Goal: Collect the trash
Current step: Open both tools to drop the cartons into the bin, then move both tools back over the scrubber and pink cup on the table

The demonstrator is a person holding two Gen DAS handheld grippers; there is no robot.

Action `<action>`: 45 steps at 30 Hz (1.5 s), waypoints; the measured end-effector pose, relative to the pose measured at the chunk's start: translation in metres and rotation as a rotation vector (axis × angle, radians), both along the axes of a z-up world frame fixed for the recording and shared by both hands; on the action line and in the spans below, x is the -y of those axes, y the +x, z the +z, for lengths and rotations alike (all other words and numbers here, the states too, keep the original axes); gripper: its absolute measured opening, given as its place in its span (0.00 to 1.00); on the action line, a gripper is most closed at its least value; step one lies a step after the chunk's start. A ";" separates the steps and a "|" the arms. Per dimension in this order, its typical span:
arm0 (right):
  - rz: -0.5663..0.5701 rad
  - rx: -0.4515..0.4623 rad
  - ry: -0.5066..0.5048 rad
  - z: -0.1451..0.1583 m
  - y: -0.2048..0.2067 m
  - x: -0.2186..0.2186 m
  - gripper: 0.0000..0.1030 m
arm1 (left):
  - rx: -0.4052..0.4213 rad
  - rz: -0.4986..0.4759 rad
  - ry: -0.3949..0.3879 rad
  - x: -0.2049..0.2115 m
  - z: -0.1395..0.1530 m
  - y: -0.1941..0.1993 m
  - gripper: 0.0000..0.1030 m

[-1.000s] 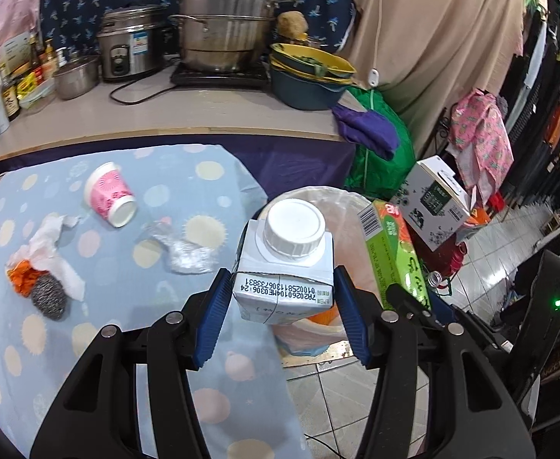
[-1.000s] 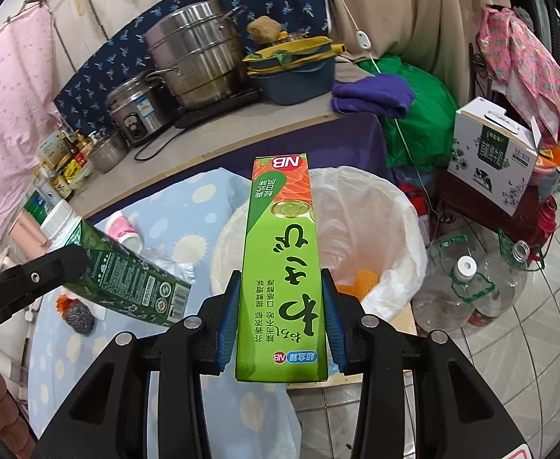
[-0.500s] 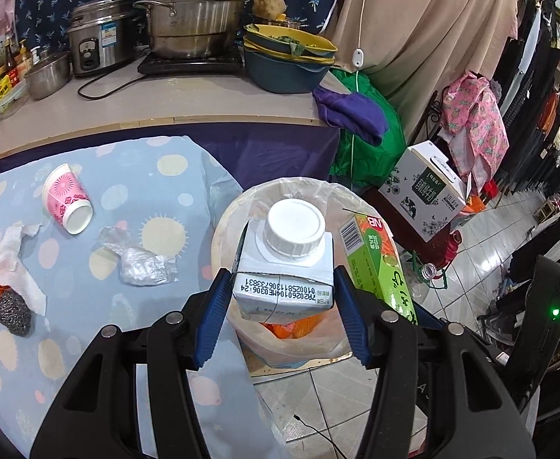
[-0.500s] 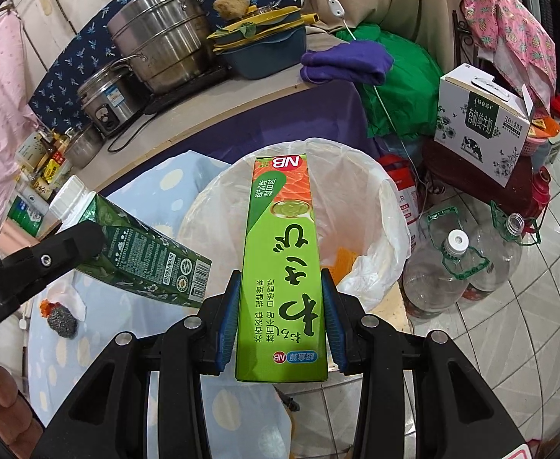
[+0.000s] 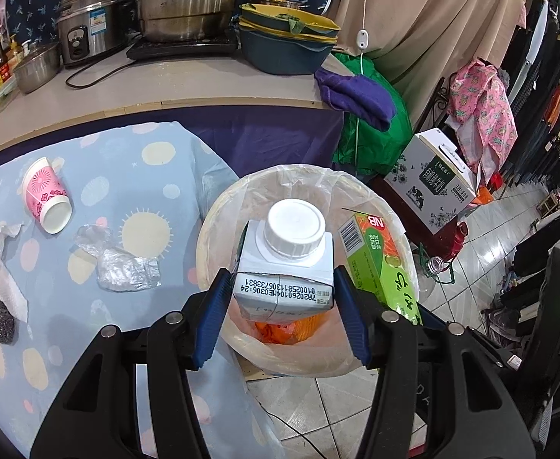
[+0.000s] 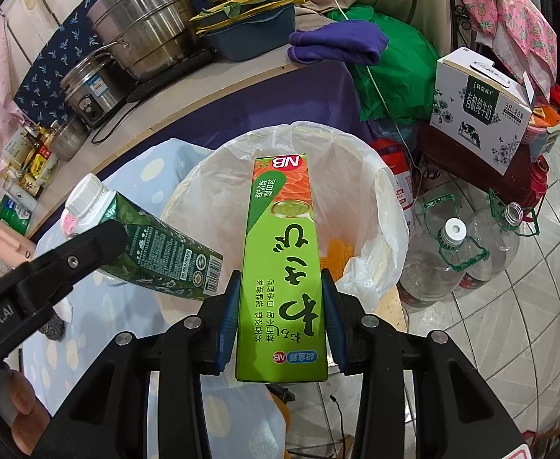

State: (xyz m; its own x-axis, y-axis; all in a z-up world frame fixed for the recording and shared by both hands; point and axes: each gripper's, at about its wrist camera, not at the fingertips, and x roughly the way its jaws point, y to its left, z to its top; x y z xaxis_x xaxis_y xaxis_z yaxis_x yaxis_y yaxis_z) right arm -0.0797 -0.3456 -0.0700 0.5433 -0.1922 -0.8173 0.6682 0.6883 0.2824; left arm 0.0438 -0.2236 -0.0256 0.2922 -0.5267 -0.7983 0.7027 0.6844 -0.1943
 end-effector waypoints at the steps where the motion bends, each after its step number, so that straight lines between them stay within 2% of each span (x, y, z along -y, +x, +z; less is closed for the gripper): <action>1: -0.003 -0.002 -0.001 0.000 0.000 0.000 0.37 | -0.006 0.001 0.002 0.000 -0.002 0.001 0.51; 5: -0.002 -0.004 -0.009 0.000 0.003 0.001 0.37 | -0.039 0.007 0.000 0.000 -0.007 0.005 0.51; 11: -0.016 0.007 -0.034 0.006 0.005 0.002 0.39 | -0.039 0.017 -0.030 -0.002 -0.007 0.007 0.52; 16: -0.024 0.025 -0.050 0.014 0.005 0.002 0.41 | -0.012 0.026 -0.036 -0.003 -0.001 0.007 0.58; 27: -0.009 0.038 -0.090 0.028 0.008 -0.008 0.43 | 0.026 0.071 -0.043 -0.020 0.010 0.010 0.59; 32: 0.000 0.046 -0.111 0.034 0.009 -0.017 0.48 | 0.064 0.103 -0.027 -0.033 0.015 0.011 0.59; 45: 0.068 0.056 -0.141 0.047 0.024 -0.052 0.48 | 0.125 0.216 0.062 -0.084 0.018 0.021 0.59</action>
